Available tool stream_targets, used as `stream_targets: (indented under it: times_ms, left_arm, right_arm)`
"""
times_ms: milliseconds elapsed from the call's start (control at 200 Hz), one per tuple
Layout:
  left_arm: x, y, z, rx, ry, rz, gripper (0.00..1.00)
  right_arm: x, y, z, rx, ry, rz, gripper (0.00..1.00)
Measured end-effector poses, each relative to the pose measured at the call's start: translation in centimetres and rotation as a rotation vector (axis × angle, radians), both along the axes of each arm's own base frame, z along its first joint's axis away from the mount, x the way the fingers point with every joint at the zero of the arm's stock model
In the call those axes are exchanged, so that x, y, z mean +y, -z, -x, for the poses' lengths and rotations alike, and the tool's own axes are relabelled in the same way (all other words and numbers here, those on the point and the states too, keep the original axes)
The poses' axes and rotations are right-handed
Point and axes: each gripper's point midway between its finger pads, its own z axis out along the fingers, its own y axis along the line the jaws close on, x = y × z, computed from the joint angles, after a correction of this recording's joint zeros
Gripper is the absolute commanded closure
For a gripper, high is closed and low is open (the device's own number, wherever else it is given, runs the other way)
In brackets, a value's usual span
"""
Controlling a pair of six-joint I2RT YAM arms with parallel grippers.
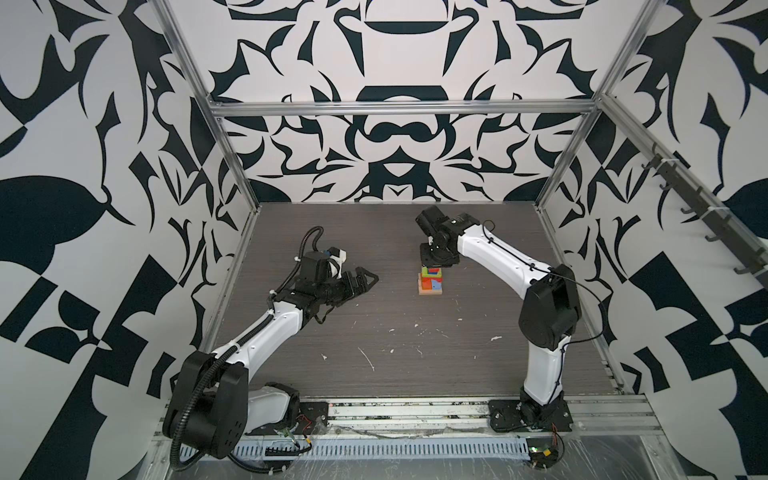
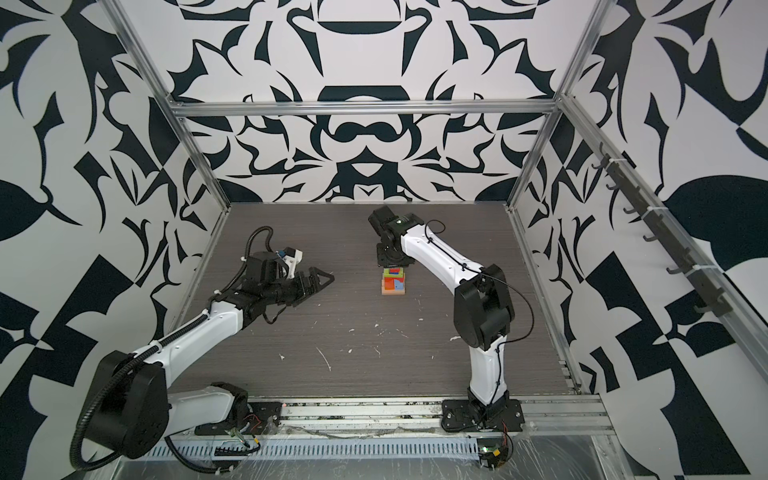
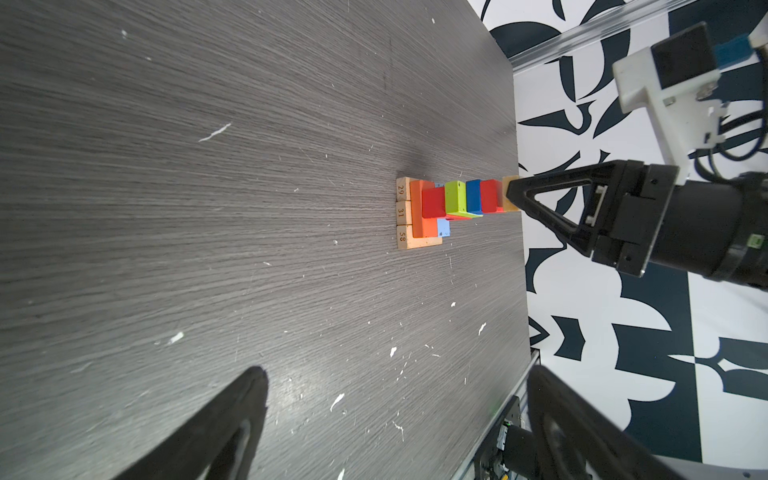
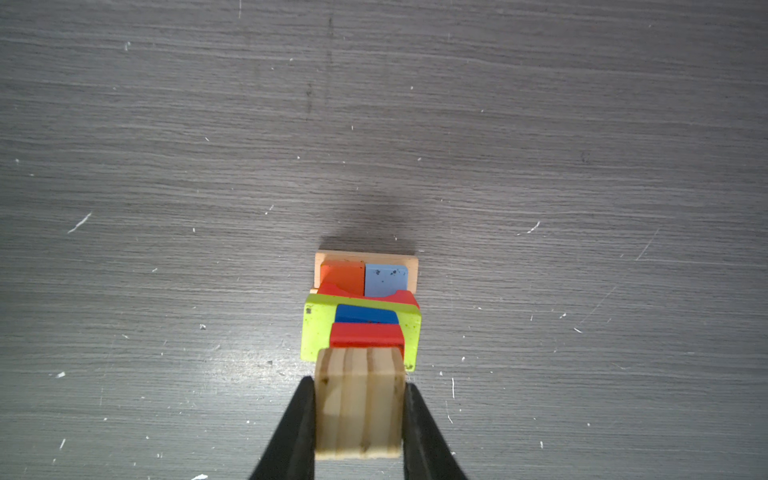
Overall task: Build the wood block tower
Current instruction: 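Lower the wood cube onto the red cube atop the stack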
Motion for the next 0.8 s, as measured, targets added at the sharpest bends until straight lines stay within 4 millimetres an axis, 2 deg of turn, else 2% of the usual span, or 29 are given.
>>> stream_targets:
  times_ms: [800]
  left_arm:
    - [0.00, 0.00, 0.00, 0.000, 0.000, 0.000, 0.00]
  right_arm:
    - [-0.12, 0.50, 0.19, 0.009, 0.000, 0.006, 0.67]
